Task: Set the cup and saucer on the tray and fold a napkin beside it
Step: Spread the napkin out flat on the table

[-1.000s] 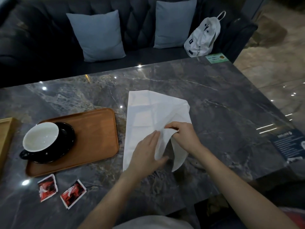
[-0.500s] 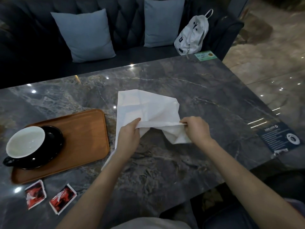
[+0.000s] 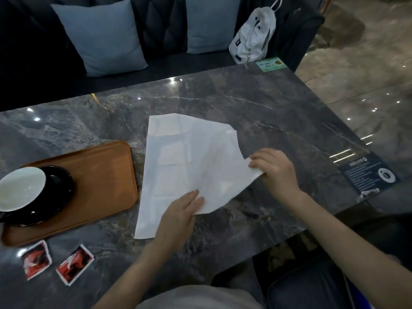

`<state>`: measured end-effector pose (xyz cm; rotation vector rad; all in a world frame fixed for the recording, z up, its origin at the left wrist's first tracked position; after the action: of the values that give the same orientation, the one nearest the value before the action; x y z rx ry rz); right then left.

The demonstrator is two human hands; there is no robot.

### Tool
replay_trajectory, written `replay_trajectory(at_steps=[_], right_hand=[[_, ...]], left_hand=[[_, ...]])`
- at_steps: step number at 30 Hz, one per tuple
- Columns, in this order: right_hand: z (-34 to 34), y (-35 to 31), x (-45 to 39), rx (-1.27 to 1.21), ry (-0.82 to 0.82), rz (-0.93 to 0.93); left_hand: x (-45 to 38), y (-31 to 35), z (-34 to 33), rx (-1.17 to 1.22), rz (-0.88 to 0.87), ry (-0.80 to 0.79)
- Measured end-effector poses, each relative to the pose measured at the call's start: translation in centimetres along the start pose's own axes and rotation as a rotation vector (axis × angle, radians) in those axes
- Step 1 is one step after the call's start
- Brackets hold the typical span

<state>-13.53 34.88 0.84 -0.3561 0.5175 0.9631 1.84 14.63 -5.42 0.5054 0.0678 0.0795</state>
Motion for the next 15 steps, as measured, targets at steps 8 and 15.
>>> replay_trajectory(at_steps=[8,15], right_hand=[[0.8,2.6,5.1,0.009,-0.033,-0.288],[1.7,1.3,5.1,0.199,-0.01,0.226]], left_hand=[[0.3,-0.4,-1.7,-0.106,-0.125,-0.106],[1.5,-1.4,-4.3,-0.217,-0.067,-0.253]])
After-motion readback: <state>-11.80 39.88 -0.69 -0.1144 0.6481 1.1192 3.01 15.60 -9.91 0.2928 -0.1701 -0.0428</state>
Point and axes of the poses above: each hand's wrist, its own x-axis away from the middle knuckle, its own z-axis out of the back of the hand, y = z × x, the point moved 2 cm from there along -x, towards the middle knuckle, and after that the axes turned 7 degrees about z, right-handed, at the moved point
